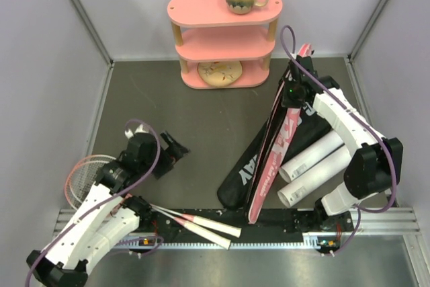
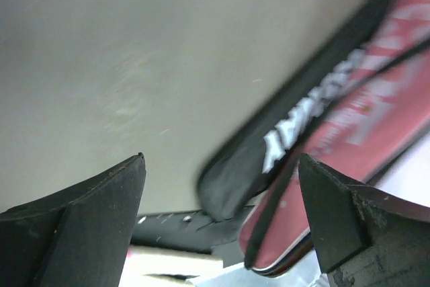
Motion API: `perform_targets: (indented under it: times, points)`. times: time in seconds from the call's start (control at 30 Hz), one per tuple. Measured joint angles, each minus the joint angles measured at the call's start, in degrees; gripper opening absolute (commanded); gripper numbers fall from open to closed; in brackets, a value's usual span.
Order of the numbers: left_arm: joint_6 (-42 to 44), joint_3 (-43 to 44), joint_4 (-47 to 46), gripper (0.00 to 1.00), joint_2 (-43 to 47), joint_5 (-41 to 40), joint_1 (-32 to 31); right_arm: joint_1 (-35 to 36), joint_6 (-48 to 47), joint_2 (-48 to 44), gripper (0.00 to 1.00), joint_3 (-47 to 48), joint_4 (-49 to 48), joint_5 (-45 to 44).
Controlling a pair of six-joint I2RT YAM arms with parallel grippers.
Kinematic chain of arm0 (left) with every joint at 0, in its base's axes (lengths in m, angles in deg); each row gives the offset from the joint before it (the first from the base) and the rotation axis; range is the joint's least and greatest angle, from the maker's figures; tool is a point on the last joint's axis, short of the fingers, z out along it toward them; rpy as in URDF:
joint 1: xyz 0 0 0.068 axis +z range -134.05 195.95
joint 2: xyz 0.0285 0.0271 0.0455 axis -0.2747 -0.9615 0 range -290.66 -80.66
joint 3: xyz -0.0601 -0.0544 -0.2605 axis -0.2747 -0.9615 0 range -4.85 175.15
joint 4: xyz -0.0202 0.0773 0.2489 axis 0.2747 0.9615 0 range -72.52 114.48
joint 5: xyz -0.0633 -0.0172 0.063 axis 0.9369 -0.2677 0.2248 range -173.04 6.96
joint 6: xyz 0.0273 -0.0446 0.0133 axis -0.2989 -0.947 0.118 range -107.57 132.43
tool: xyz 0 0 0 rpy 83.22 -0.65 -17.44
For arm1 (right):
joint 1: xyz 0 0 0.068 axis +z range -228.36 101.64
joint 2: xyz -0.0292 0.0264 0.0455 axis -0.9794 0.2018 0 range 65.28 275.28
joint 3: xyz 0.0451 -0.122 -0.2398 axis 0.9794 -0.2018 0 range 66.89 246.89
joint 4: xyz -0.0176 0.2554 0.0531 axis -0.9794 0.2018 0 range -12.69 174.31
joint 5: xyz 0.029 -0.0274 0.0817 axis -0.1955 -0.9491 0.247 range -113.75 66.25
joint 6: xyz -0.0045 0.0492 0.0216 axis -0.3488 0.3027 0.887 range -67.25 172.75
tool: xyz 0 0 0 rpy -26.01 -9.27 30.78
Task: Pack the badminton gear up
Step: Open the racket bag at the center of the board, then move the racket to the center of the board.
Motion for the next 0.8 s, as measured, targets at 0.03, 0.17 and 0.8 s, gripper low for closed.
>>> perform_targets:
  times: [0.03,0.17,0.8]
  points:
    - [-3.17,-1.66,3.72,0.99,1.18,-0.94,-0.02,0.00,-0.02,0.00,0.00,-0.02,-0.39,0.59]
    - [-10.51,-3.63,14.69,0.98,3.10,-4.63,-0.04,0.00,-0.11,0.00,0.00,-0.15,-1.84,3.13]
    - [-16.02,3.67,32.94,0.94,-29.22,-3.48,-1.25,0.00,-0.50,-2.45,0.00,-2.80,-4.63,7.26]
